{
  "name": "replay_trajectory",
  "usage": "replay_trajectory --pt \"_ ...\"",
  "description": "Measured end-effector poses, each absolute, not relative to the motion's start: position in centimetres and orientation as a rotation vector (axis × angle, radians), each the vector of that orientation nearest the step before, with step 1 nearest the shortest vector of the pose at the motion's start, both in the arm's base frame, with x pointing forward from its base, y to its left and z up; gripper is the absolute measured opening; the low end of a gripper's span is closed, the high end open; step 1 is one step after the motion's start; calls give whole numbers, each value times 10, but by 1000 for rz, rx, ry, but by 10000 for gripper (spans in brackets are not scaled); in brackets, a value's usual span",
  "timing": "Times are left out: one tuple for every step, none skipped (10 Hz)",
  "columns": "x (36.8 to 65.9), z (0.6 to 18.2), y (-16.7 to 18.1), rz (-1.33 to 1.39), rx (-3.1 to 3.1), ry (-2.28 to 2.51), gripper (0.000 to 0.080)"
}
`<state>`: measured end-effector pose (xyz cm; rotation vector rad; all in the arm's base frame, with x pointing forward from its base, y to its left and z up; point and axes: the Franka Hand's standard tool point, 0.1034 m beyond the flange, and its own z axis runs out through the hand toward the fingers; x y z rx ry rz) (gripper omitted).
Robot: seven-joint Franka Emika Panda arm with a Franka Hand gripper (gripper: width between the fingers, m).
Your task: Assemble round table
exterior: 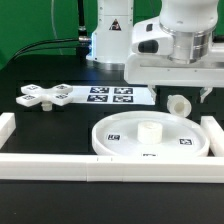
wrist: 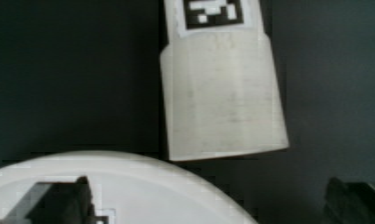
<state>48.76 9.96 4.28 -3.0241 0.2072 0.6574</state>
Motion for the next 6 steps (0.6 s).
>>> replay_trajectory --pt "485 42 99 743 -3007 187 649" --pt "481 41 100 850 -2980 143 649" --pt "480 40 101 923 -2950 78 649" --pt "479 40 103 986 -2923 40 649" --pt "475 42 105 1099 -2877 43 649" --pt "476 41 105 1174 -2846 40 649"
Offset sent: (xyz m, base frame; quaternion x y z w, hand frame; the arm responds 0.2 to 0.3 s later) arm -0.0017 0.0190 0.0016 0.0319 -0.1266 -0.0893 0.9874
